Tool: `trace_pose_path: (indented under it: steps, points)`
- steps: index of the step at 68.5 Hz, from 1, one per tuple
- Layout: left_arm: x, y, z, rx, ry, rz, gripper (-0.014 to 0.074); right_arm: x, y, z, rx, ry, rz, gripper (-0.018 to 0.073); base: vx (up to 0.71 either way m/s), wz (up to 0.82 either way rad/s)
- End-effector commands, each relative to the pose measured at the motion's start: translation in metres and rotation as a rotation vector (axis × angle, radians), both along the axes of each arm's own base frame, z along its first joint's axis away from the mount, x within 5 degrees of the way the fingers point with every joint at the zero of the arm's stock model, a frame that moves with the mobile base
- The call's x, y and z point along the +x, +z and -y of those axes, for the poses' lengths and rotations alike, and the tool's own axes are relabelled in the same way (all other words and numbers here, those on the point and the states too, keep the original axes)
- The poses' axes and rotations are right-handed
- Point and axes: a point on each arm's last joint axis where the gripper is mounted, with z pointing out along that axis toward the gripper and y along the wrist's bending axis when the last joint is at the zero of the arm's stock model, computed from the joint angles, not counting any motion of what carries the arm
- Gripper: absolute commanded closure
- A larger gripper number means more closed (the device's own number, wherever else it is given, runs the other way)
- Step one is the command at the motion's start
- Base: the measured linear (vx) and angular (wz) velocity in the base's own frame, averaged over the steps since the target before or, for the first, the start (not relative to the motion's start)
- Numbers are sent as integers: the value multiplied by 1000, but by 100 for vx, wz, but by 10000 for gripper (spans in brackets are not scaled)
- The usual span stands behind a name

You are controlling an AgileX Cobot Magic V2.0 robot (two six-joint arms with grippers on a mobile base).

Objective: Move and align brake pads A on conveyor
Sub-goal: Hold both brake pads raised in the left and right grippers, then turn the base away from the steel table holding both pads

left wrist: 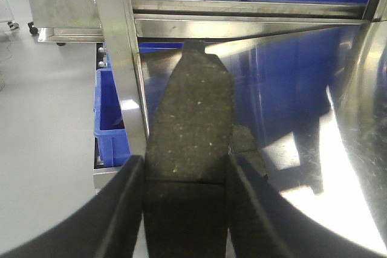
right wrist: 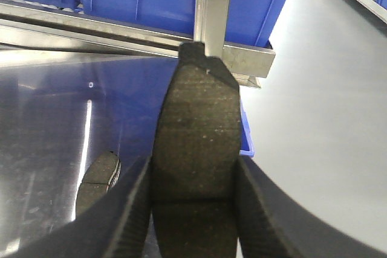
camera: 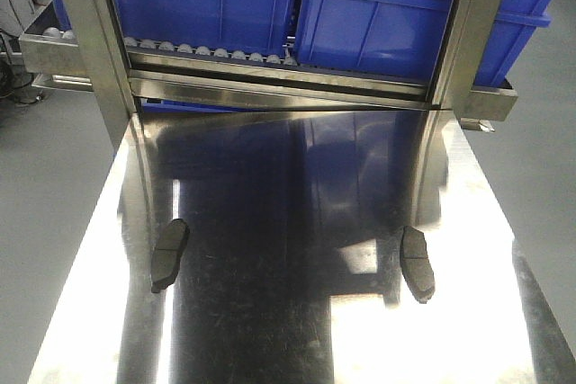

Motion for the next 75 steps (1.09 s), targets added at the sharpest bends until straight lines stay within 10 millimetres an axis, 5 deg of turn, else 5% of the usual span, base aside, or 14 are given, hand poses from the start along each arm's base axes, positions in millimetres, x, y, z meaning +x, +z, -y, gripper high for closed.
trace_pose_path:
  steps: [1, 75]
  points:
    - [2, 18, 0, -35, 10, 112, 503, 2, 19, 0, -22, 9, 127, 458, 0, 0]
    - [2, 18, 0, -35, 10, 110, 503, 2, 19, 0, -22, 9, 126, 458, -6, 16]
